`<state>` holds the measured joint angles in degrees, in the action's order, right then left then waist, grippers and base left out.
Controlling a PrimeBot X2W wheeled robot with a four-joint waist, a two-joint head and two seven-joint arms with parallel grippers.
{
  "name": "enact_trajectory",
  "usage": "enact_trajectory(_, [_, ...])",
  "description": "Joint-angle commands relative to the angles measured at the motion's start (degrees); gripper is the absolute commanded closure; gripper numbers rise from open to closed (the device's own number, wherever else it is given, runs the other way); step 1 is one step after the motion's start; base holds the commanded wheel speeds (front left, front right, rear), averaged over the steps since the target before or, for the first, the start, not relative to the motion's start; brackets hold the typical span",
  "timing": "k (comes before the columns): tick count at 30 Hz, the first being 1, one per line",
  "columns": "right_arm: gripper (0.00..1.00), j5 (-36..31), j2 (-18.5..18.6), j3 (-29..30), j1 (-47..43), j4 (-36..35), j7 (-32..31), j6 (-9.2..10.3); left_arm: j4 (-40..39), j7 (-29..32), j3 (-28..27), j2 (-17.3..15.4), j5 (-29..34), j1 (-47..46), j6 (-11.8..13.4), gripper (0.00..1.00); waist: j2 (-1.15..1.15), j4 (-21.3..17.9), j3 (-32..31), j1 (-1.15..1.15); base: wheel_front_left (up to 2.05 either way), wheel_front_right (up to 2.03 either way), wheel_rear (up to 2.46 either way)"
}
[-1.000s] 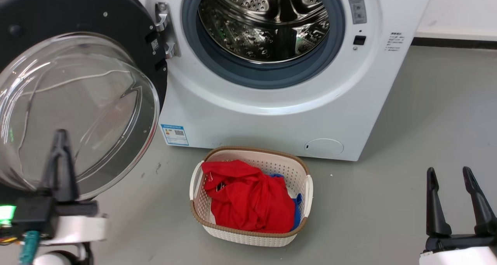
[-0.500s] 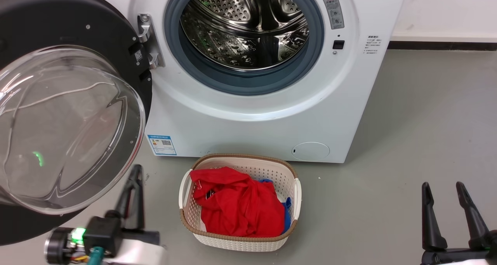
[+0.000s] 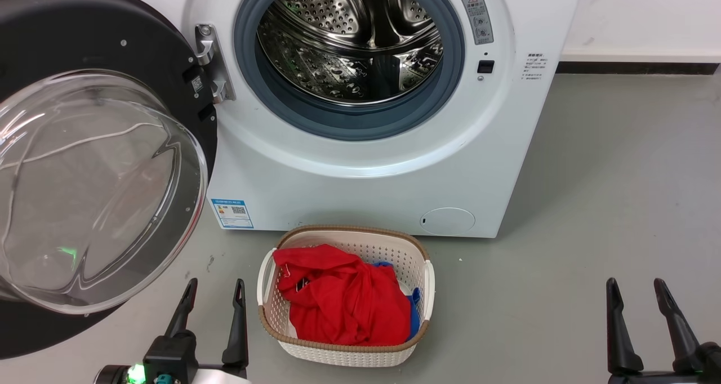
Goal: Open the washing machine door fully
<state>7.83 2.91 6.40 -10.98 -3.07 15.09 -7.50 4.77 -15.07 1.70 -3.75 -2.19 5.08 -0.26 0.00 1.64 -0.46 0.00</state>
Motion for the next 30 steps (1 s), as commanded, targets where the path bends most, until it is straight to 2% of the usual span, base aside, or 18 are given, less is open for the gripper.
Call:
enact_trajectory(1, [0.00, 0.3, -0.1, -0.1, -0.7, 0.4, 0.1, 0.01, 0.3, -0.1, 0.0, 0.2, -0.4, 0.5, 0.1, 0.00, 0.00, 0.2, -0.1, 0.00, 0.00, 0.00, 0.00])
enact_trajectory(19, [0.00, 0.7, -0.1, -0.5, -0.7, 1.2, 0.1, 0.01, 0.5, -0.1, -0.1, 0.6, -0.5, 1.0, 0.5, 0.00, 0.00, 0.4, -0.5, 0.00, 0.00, 0.00, 0.00])
enact_trajectory(20, [1.00, 0.7, 0.0, -0.5, -0.5, 1.2, 0.0, 0.00, 0.6, 0.0, 0.0, 0.6, -0.6, 0.6, 0.3, 1.00, 0.00, 0.4, -0.5, 0.00, 0.00, 0.00, 0.00])
enact_trajectory(25, [1.00, 1.2, -0.1, -0.6, -0.8, 3.5, -0.2, 0.00, 3.1, 0.5, -0.1, 0.8, -1.1, 1.2, 0.2, 1.00, 0.00, 0.4, -0.5, 0.00, 0.00, 0.00, 0.00])
enact_trajectory(30, [1.00, 7.4, 0.2, -1.0, 0.4, 4.3, -1.4, 0.00, 3.8, 2.1, -0.8, 0.8, -7.3, 0.1, -0.3, 1.00, 0.00, 0.3, -0.5, 0.00, 0.00, 0.00, 0.00])
